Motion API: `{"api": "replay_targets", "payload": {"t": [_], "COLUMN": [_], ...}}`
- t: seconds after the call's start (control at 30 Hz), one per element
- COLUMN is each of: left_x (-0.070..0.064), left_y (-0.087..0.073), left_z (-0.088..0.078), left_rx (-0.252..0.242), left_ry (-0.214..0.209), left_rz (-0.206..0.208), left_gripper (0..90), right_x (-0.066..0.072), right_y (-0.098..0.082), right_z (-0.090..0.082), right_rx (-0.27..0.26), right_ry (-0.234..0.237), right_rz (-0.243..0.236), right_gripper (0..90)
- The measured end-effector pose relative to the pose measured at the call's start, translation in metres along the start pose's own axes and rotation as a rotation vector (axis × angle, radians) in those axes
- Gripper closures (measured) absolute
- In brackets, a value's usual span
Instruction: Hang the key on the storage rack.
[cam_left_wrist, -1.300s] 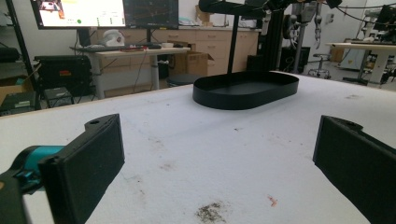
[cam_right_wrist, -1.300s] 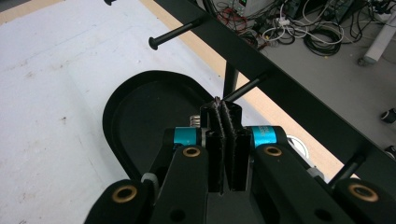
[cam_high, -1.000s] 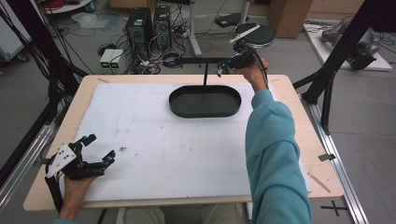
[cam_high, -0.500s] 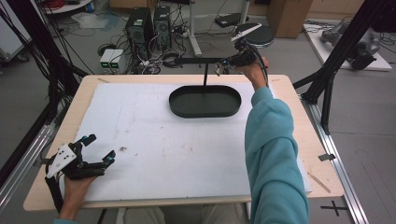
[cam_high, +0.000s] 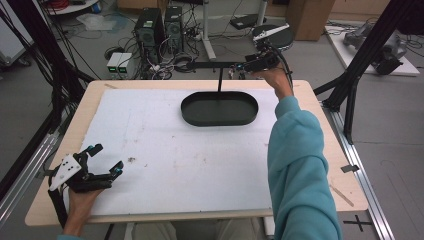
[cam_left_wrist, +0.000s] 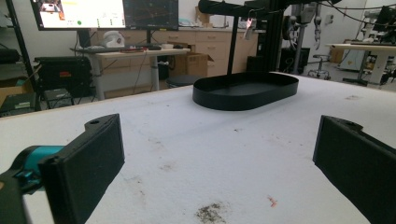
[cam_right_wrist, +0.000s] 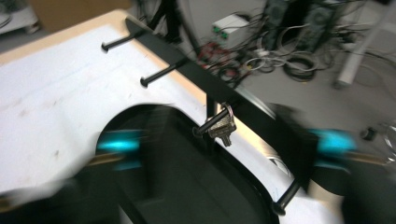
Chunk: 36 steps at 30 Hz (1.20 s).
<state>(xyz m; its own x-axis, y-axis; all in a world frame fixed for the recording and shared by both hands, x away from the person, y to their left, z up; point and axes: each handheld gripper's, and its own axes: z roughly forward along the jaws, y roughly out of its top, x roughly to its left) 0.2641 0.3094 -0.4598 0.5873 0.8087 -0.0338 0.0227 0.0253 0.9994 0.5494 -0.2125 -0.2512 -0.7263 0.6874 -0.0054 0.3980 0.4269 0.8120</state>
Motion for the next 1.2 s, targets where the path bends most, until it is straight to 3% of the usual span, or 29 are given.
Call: {"api": "replay_targets", "payload": {"t": [0.03,0.07,0.2,0.4,0.63,0.8,0.93,1.03,1.2], "left_x": [0.000,0.000,0.003,0.003,0.001,0.000,0.000,0.000,0.000], "left_y": [0.000,0.000,0.000,0.000,0.000,0.000,0.001,0.001,0.001], "left_z": [0.000,0.000,0.001,0.001,0.001,0.002,0.002,0.002,0.002], "left_rx": [-0.003,-0.001,0.007,0.010,0.010,0.013,0.017,0.017,0.018], "left_ry": [-0.001,-0.002,-0.003,-0.003,0.002,0.003,0.001,0.002,0.002], "left_rz": [-0.001,-0.002,-0.026,-0.021,-0.007,0.001,0.001,0.003,0.008], "left_gripper": [2.4,2.4,2.4,2.4,2.4,2.4,2.4,2.4,2.4], "right_x": [0.004,0.007,0.023,0.051,0.071,0.075,0.079,0.081,0.084], "right_y": [0.000,-0.001,-0.012,-0.046,-0.122,-0.188,-0.232,-0.259,-0.285], "right_z": [-0.002,-0.006,-0.025,-0.059,-0.086,-0.089,-0.089,-0.088,-0.087], "right_rx": [-0.011,-0.025,-0.101,-0.189,-0.314,-0.336,-0.394,-0.426,-0.457], "right_ry": [-0.017,-0.004,0.063,0.086,0.101,0.085,0.080,0.080,0.053], "right_rz": [-0.006,-0.003,0.033,-0.026,-0.024,0.003,0.026,0.057,0.054], "right_gripper": [6.1,0.6,0.5,0.5,0.5,0.5,0.5,0.5,0.5]}}
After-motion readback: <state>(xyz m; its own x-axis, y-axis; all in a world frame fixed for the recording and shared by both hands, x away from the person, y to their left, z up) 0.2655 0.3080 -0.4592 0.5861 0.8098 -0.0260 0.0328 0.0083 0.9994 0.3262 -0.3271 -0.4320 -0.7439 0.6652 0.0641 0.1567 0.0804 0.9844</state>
